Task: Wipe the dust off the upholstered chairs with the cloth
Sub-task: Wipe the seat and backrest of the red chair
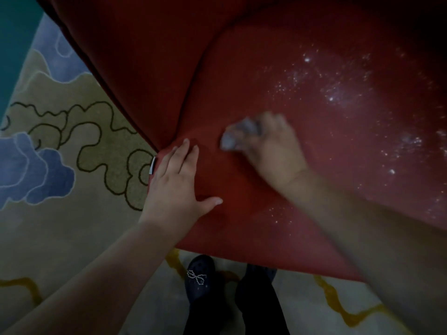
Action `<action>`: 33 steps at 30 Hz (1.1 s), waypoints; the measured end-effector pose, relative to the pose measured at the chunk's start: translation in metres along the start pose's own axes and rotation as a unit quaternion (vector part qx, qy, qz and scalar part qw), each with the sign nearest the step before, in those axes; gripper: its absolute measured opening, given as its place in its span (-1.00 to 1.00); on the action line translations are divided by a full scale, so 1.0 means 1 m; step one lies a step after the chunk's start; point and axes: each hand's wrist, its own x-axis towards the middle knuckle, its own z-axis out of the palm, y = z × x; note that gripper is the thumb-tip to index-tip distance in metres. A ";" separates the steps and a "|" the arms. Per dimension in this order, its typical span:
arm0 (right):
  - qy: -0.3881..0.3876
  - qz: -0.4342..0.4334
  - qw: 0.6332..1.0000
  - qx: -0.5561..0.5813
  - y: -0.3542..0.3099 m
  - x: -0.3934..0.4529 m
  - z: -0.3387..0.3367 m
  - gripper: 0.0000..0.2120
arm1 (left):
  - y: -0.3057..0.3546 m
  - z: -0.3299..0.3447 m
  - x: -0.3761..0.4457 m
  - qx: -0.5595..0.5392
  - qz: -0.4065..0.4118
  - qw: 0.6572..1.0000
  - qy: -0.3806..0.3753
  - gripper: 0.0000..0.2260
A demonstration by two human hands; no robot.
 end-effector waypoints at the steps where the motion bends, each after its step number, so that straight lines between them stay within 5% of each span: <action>1: 0.018 0.043 0.999 -0.024 0.021 0.009 -0.002 -0.63 | -0.003 -0.001 0.001 0.005 0.002 1.000 -0.004 -0.02; 5: 0.051 0.137 0.989 0.014 0.064 0.021 -0.020 -0.64 | -0.005 -0.005 0.006 0.026 0.011 0.999 -0.029 -0.02; 8: 0.080 0.056 0.993 0.072 0.027 0.007 -0.023 -0.63 | 0.007 -0.007 0.016 0.021 0.018 0.999 -0.027 -0.01; 12: -0.023 -0.060 0.995 0.071 0.006 -0.013 -0.013 -0.64 | 0.020 -0.004 0.026 0.040 0.046 0.995 -0.081 0.06; 19: 0.087 0.211 0.973 0.047 0.065 -0.020 -0.025 -0.66 | 0.019 -0.002 0.020 0.065 0.061 0.992 -0.092 0.05; 23: 0.068 0.124 0.987 0.079 0.015 -0.075 -0.023 -0.63 | 0.030 0.006 0.012 0.070 0.087 0.990 -0.088 0.03; 27: 0.061 0.129 0.984 0.108 -0.026 -0.126 -0.013 -0.65 | 0.034 0.015 -0.001 0.074 0.101 0.988 -0.090 0.01; 33: 0.027 0.030 0.999 0.028 -0.022 -0.142 -0.003 -0.63 | 0.034 0.017 -0.004 0.074 0.096 0.988 -0.097 -0.02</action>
